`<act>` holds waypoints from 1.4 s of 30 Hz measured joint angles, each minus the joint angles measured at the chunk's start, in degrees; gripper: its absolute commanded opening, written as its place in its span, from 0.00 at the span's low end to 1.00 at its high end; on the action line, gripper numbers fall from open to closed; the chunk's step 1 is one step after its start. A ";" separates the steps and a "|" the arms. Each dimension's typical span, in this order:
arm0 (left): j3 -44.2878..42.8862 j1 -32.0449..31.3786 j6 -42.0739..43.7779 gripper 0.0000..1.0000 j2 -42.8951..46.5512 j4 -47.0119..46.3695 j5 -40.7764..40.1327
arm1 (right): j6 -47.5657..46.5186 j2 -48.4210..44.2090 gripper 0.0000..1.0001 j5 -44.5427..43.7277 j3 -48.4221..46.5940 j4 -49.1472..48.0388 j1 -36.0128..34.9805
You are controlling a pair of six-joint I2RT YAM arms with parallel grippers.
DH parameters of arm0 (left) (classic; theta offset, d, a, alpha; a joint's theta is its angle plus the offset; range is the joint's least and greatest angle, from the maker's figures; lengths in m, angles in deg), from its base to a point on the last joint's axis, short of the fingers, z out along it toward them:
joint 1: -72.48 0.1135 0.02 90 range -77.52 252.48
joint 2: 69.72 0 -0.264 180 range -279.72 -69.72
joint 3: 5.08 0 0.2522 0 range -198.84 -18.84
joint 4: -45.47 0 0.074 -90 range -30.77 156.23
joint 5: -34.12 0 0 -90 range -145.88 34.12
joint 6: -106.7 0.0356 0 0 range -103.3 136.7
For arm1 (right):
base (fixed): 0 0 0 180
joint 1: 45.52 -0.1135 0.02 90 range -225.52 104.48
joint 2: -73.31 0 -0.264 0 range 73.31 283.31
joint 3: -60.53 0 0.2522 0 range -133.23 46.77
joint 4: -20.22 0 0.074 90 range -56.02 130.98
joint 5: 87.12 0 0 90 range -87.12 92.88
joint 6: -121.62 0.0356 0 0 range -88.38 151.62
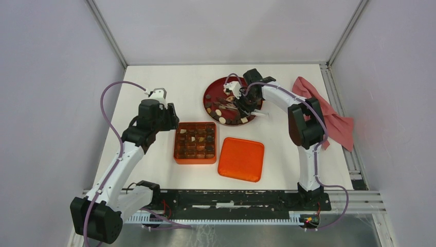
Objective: Pack the chocolate
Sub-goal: Pick up the fake chocolate from the plate, then place the fake chocolate in the packing box.
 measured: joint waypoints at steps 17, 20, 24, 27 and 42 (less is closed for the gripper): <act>0.24 0.00 0.00 0.60 0.94 0.00 -0.04 | -0.02 -7.87 0.00 1.86 7.04 -3.41 2.86; 0.24 0.00 0.00 0.60 0.94 0.00 -0.04 | -0.13 -9.11 0.00 2.95 8.90 -3.72 3.19; 0.24 0.00 0.00 0.60 0.94 0.00 -0.04 | -0.31 -11.96 0.00 5.22 11.50 -4.00 3.45; 0.24 0.00 0.00 0.60 0.96 0.00 -0.09 | -0.72 -14.01 0.00 7.34 12.52 -4.39 3.45; 0.61 0.00 0.00 0.78 5.95 -0.09 -2.71 | -9.77 -33.09 0.00 16.28 32.57 -5.86 -6.12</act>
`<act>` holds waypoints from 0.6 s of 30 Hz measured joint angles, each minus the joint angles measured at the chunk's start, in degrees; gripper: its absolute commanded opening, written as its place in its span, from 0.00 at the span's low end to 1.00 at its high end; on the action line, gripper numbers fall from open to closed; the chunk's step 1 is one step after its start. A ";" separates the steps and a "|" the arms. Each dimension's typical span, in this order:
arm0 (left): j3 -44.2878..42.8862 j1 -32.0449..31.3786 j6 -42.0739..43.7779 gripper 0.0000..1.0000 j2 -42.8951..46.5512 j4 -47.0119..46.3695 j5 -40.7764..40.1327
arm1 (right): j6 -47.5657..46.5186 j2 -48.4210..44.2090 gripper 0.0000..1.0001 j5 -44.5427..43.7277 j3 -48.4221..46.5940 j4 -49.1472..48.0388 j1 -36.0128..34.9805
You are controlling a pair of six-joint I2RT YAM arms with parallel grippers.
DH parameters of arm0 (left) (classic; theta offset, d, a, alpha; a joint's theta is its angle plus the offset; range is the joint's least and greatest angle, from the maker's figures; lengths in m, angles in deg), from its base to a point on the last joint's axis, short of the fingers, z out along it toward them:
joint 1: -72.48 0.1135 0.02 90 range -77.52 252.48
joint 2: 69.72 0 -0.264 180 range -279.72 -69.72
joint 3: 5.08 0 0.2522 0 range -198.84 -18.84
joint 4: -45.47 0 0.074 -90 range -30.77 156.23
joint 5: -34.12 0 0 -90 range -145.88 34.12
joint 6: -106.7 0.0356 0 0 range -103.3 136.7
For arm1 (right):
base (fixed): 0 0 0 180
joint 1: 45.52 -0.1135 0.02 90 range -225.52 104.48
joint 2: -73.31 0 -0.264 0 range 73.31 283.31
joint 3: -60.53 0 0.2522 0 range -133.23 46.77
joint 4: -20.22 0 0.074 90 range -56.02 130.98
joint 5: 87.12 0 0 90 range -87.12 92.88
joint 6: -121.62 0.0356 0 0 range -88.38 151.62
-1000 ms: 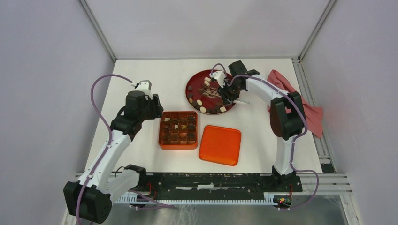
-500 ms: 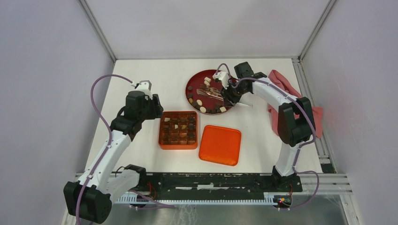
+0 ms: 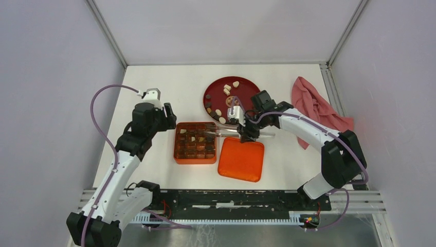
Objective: Pack the chocolate
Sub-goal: Place the fake chocolate in the packing box.
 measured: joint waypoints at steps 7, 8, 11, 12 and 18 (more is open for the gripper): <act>0.57 0.00 -0.02 0.90 2.29 -0.37 -1.86 | -2.03 -0.81 0.01 -1.53 2.71 -0.83 -4.15; 0.57 0.00 -0.02 0.90 2.29 -0.35 -1.90 | -2.10 -0.79 0.02 -2.14 2.71 -1.09 -4.83; 0.59 0.00 -0.02 0.90 2.16 -0.35 -2.12 | -2.12 -0.70 0.03 -3.41 2.71 -2.08 -6.86; 0.59 0.00 -0.02 0.90 2.12 -0.35 -2.27 | -2.10 -0.61 0.03 -3.69 2.71 -2.40 -7.52; 0.59 0.00 -0.02 0.90 2.08 -0.35 -3.17 | -2.08 1.36 0.09 -6.51 2.71 -3.43 -10.47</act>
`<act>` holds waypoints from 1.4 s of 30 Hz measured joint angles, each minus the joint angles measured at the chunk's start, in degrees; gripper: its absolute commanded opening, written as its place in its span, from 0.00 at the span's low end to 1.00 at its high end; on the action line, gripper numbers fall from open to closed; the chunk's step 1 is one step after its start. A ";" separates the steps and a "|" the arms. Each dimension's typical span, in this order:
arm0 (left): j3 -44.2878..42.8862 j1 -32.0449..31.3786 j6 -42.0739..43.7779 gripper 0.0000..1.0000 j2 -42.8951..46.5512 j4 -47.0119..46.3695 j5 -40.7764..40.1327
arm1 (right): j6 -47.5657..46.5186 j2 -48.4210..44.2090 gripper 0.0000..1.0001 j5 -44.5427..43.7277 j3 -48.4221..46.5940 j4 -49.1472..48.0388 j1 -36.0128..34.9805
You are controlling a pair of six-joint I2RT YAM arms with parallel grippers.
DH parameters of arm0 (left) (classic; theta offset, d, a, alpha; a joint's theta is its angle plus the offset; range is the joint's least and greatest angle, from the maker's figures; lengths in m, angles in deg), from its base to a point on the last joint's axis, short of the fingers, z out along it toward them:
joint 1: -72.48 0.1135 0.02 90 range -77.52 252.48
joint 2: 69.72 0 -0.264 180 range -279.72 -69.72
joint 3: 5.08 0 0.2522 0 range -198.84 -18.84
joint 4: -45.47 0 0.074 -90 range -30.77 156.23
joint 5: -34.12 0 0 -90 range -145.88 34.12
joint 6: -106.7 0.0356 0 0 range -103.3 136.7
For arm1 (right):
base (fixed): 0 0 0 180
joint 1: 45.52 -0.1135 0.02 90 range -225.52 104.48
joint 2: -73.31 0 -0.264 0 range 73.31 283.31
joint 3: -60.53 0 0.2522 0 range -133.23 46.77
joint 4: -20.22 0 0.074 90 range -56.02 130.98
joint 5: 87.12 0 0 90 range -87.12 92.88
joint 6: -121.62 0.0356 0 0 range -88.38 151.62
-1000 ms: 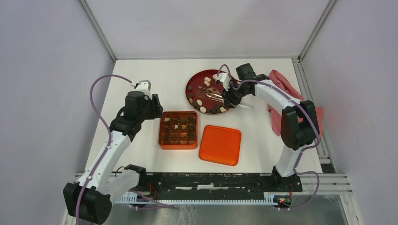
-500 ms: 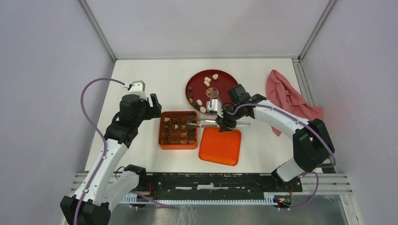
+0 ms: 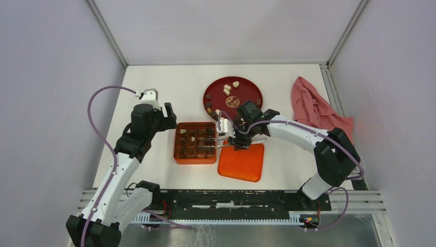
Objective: Pack the chocolate
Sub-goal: Place the fake chocolate in the packing box.
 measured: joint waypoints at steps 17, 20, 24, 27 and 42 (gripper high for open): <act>0.00 0.00 0.00 0.90 -0.13 0.00 -0.17 | 1.53 1.70 0.39 -5.35 0.00 -1.68 -2.29; 0.00 0.00 0.00 0.90 -0.13 0.00 -0.17 | 1.73 1.77 0.44 -5.70 0.00 -1.68 -2.51; 0.00 0.00 0.00 0.90 -0.13 0.00 -0.17 | 2.01 2.01 0.47 -5.70 0.00 -1.68 -2.54; 0.00 0.00 0.00 0.90 -0.13 0.00 -0.17 | 2.19 2.05 0.48 -5.68 0.00 -1.66 -2.54; 0.00 0.00 0.00 0.90 -0.11 0.00 -0.17 | 3.08 2.21 0.45 -3.04 -0.61 -1.14 -1.99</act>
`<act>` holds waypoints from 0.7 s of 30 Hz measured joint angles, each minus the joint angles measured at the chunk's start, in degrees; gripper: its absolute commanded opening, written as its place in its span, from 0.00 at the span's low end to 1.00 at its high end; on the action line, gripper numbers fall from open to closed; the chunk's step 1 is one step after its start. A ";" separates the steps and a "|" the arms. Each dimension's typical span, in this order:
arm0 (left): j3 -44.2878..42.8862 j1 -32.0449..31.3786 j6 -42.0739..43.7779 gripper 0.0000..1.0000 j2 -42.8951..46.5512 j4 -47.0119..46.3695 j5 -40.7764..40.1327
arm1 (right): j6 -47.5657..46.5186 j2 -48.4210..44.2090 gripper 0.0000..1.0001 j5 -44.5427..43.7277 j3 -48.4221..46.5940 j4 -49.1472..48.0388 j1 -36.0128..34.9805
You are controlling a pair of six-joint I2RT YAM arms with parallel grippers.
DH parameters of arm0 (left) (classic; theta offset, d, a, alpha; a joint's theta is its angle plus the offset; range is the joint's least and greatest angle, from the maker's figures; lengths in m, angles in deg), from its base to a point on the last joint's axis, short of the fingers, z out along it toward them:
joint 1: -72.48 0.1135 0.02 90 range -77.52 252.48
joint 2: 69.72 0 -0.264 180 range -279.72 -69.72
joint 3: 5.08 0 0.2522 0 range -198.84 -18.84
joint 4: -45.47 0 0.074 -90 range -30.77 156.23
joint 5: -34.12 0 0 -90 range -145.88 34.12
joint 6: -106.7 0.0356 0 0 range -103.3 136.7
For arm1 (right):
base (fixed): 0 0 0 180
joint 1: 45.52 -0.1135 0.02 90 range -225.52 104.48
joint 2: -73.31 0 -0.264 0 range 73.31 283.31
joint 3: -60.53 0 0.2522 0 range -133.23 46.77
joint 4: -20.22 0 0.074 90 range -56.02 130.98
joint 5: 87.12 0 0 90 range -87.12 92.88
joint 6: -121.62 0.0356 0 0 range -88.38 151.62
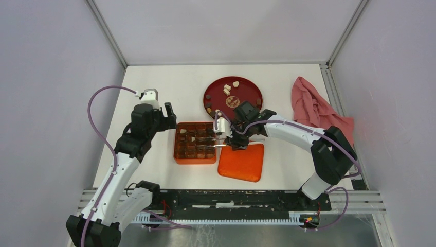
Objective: Pack the chocolate
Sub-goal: Place the fake chocolate in the packing box, then pick up the fake chocolate from the plate.
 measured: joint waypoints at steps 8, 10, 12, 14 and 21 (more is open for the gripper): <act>0.00 0.00 0.02 0.90 0.07 0.00 0.00 | 1.07 -1.20 0.44 6.05 -1.86 1.22 6.80; 0.00 0.00 0.00 0.90 0.07 0.00 0.00 | 1.64 -2.01 0.45 6.58 -2.08 1.22 9.70; 0.00 0.00 0.00 0.90 0.07 0.00 0.02 | 2.51 -2.89 0.45 6.49 -2.27 1.03 12.83; 0.00 0.00 0.00 0.90 0.07 0.00 0.02 | 3.45 -3.28 0.45 5.46 -2.69 0.85 15.41; 0.00 0.00 0.02 0.90 0.07 0.00 0.24 | 6.56 -0.48 0.44 -3.58 -7.91 -0.13 19.69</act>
